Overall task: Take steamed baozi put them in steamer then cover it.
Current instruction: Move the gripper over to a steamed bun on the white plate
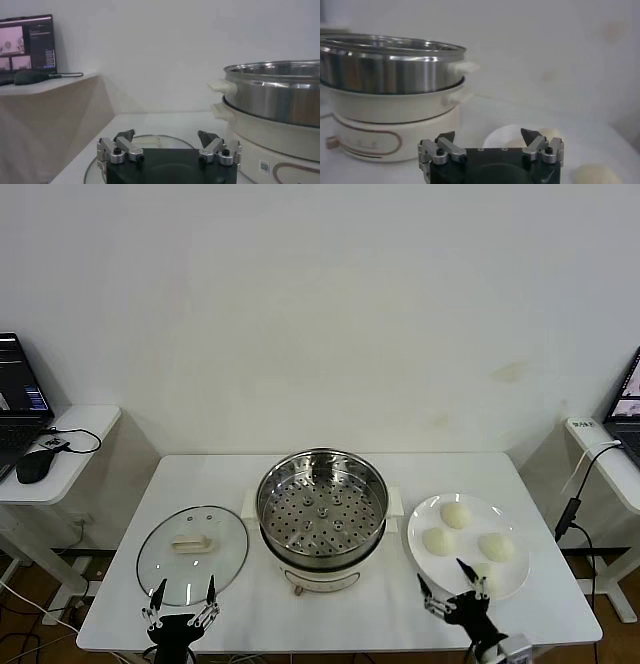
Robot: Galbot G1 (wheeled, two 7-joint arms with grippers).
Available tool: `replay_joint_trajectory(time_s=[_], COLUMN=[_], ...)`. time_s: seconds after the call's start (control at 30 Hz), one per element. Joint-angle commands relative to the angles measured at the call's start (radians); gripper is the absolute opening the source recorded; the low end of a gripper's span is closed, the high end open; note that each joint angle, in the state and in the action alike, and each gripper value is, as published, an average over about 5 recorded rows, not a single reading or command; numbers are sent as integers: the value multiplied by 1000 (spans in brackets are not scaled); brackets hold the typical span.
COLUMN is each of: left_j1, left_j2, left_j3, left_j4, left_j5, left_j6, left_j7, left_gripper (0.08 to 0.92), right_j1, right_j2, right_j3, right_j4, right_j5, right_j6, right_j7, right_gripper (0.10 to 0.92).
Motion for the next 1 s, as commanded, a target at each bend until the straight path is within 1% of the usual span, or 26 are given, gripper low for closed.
replay_joint_trajectory(time_s=[0.03,0.27,0.37,0.53,0.63,0.77,0.87,1.0], left_j1=[-16,-13,-14,-9,-5,-4,-4,-6], left_j2=[4,5,4,1,-2,-1,1,5], left_j3=[-16,-20,-26,-33,-35,-37,-45,-54], left_j4=[8,8,8,9,14,16,16,16], left_j5=[76,117,155,183,214,222,224,222], left_j6=[3,-11,-27,-39,-62,-68,-72,-76], left_j7=[28,24,14,4,1,1,3,7], left_gripper=[823,823,823,823,823,823,823,823], right_j1=[185,421,565,851,1025,1233,1373,1481], right_j2=[-190,-368,-460,-591,-633,-650,-647,-630], right_j3=[61,-9,-109,-359,-568,-827,-1028,-1209], right_j4=[-80,-245,-322,-475,-552,-623,-659,-685], right_j5=[-143,-324,-382,-432,-439,-409,-367,-330], right_j6=[-45,-63,-59,-35,-12,2,7,18], right_j7=[-31,-196,-301,-486,-592,-716,-774,-808], right_gripper=[823,823,823,823,823,823,823,823])
